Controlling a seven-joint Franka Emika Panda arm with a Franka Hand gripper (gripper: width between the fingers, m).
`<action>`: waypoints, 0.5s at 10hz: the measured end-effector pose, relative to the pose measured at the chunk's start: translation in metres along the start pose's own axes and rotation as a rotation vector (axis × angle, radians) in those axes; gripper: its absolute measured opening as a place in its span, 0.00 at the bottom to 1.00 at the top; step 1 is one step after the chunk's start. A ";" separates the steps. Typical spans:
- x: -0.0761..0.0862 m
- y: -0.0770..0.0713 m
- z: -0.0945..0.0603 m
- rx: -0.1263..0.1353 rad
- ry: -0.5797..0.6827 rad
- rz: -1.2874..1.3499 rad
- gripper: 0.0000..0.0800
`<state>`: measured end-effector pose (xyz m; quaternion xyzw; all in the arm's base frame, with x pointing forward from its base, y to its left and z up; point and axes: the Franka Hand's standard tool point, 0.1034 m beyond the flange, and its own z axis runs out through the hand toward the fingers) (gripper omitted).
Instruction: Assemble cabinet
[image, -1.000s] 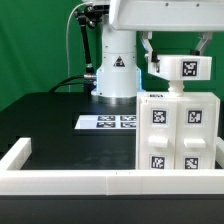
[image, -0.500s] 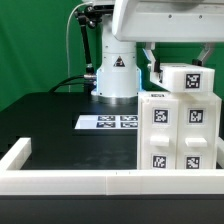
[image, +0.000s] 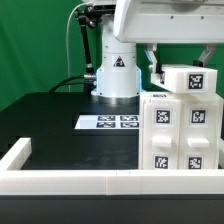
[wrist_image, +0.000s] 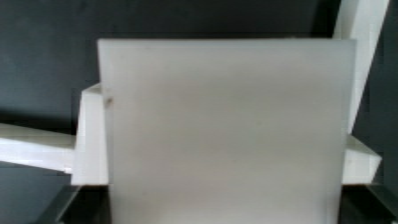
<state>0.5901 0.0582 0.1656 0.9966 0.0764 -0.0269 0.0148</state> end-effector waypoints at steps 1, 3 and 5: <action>0.000 0.000 0.000 0.000 0.000 0.000 0.70; 0.000 0.000 0.000 0.000 0.000 0.000 0.78; 0.000 0.000 0.000 0.000 -0.001 0.000 0.94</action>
Offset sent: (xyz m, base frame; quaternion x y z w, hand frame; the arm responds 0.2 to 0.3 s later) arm 0.0000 0.0000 0.0000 0.0000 0.0000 0.0000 1.0000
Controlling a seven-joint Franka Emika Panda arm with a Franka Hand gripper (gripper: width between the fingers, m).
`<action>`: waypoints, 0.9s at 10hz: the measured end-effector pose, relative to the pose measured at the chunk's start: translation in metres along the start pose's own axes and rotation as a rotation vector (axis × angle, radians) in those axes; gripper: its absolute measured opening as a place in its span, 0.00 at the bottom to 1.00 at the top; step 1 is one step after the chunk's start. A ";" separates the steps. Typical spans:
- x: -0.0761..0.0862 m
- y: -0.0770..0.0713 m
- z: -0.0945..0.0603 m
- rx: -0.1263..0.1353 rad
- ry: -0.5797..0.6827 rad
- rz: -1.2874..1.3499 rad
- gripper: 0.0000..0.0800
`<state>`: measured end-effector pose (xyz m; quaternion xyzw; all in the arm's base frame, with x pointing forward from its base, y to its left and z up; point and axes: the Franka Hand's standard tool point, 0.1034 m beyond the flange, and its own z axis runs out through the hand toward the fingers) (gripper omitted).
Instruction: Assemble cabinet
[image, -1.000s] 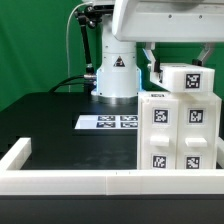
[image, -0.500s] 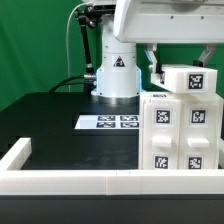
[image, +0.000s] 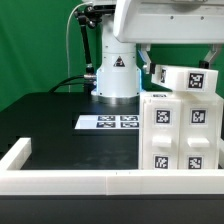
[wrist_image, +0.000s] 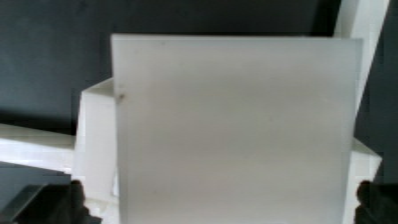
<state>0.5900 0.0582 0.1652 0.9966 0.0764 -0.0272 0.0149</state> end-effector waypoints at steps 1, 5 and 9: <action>0.000 0.000 0.000 0.000 0.000 0.000 0.99; 0.014 0.005 0.001 0.004 0.137 -0.039 1.00; 0.018 0.009 0.000 0.004 0.176 -0.064 1.00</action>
Offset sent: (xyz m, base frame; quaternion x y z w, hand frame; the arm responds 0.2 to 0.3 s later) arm 0.0050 0.0029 0.0002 0.0337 0.0881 -0.0376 0.9948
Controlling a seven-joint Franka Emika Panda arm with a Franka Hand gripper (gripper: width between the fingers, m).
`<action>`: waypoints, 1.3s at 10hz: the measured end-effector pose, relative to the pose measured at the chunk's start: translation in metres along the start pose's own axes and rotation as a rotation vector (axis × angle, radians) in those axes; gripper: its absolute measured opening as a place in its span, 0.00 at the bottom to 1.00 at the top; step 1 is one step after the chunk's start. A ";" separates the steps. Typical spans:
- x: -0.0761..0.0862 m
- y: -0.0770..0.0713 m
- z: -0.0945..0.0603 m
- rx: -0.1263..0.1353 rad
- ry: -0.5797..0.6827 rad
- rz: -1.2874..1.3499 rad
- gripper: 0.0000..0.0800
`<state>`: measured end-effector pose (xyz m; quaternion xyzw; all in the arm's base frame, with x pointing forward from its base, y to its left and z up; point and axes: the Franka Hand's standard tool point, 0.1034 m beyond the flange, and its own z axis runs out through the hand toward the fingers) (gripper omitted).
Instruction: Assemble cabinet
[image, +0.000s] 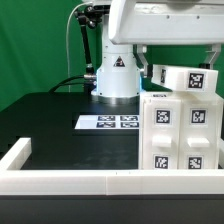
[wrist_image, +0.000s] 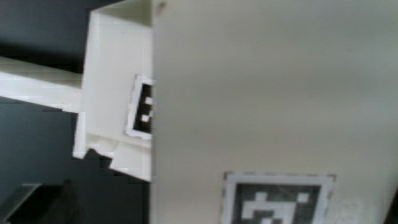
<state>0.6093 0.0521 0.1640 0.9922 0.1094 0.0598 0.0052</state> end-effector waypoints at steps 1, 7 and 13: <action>-0.002 -0.001 0.000 0.003 -0.015 0.002 1.00; 0.003 -0.011 0.002 0.008 -0.041 0.017 0.70; 0.003 -0.011 0.002 0.006 -0.040 0.137 0.71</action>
Offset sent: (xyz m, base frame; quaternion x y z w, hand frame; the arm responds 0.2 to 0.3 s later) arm 0.0086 0.0111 -0.0009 0.0037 -0.0228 0.0218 0.9995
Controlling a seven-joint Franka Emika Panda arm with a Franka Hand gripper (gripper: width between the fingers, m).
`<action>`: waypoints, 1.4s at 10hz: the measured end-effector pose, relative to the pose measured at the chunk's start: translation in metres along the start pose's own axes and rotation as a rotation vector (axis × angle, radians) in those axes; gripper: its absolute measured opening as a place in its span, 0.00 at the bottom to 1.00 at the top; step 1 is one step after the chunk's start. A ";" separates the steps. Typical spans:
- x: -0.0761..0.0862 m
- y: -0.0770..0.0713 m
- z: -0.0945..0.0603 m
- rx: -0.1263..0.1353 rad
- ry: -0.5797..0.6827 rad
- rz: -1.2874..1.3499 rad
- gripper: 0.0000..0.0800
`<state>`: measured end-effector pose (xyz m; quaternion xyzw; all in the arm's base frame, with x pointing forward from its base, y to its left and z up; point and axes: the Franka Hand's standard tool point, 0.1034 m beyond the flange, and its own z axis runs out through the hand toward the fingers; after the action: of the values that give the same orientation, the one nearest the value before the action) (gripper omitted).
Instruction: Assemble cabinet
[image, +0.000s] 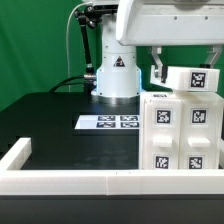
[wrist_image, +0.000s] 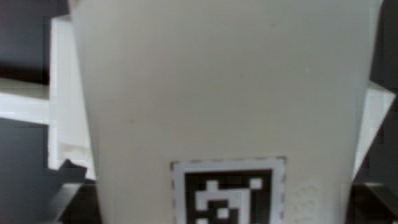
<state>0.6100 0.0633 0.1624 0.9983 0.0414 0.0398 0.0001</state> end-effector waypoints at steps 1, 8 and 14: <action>0.000 0.000 0.000 0.000 0.000 0.067 0.71; -0.006 -0.002 0.002 0.010 0.020 0.615 0.71; -0.002 -0.013 0.001 0.050 0.038 1.054 0.71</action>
Offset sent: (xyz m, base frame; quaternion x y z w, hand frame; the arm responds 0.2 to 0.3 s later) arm -0.0269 -0.0183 -0.0017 -0.0197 -0.0074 0.1583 0.9872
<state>0.6072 0.0759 0.1609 0.8825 -0.4654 0.0517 -0.0444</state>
